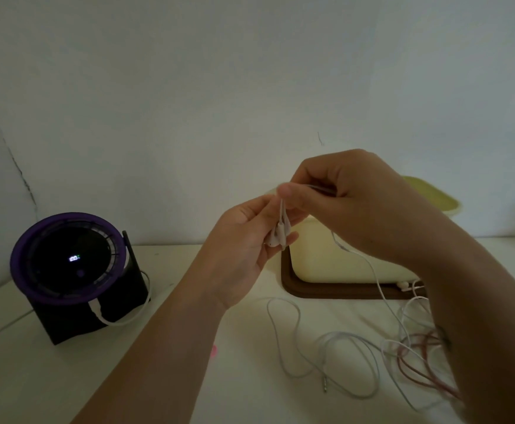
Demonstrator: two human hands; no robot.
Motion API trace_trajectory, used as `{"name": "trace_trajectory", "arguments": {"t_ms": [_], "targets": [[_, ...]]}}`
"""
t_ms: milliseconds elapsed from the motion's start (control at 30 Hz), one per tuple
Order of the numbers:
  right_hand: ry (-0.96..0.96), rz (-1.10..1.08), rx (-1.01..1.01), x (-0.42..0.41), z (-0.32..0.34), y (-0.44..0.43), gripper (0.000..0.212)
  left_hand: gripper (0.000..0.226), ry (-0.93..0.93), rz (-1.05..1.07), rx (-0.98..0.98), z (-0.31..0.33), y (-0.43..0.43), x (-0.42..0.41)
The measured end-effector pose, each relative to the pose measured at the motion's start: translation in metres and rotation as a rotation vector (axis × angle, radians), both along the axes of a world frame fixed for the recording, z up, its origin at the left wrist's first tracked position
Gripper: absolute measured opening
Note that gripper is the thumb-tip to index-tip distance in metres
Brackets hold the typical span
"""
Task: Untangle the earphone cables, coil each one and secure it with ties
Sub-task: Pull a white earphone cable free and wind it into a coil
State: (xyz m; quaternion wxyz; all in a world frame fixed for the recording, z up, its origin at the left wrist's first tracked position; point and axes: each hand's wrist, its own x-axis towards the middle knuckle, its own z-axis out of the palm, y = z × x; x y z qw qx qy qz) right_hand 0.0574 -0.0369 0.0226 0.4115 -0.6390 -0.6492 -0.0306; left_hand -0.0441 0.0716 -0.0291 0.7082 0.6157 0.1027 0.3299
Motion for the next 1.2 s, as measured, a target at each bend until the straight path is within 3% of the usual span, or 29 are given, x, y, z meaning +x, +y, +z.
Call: {"name": "trace_trajectory", "arguments": {"t_ms": [267,533,900,1200], "targets": [[0.004,0.04,-0.012,-0.002,-0.001,0.0,0.027,0.022,-0.044,0.102,-0.03,-0.005,0.002,0.002],[0.066,-0.027,0.052,0.009,-0.003,0.002,0.027,0.024,-0.02,-0.101,-0.104,-0.001,-0.011,0.003],[0.075,-0.034,0.109,0.016,-0.006,0.006,0.029,0.032,0.133,-0.176,0.184,0.004,-0.013,-0.007],[0.439,0.169,0.059,0.025,-0.019,0.02,0.033,0.022,-0.103,-0.271,0.011,0.017,-0.012,-0.018]]}}
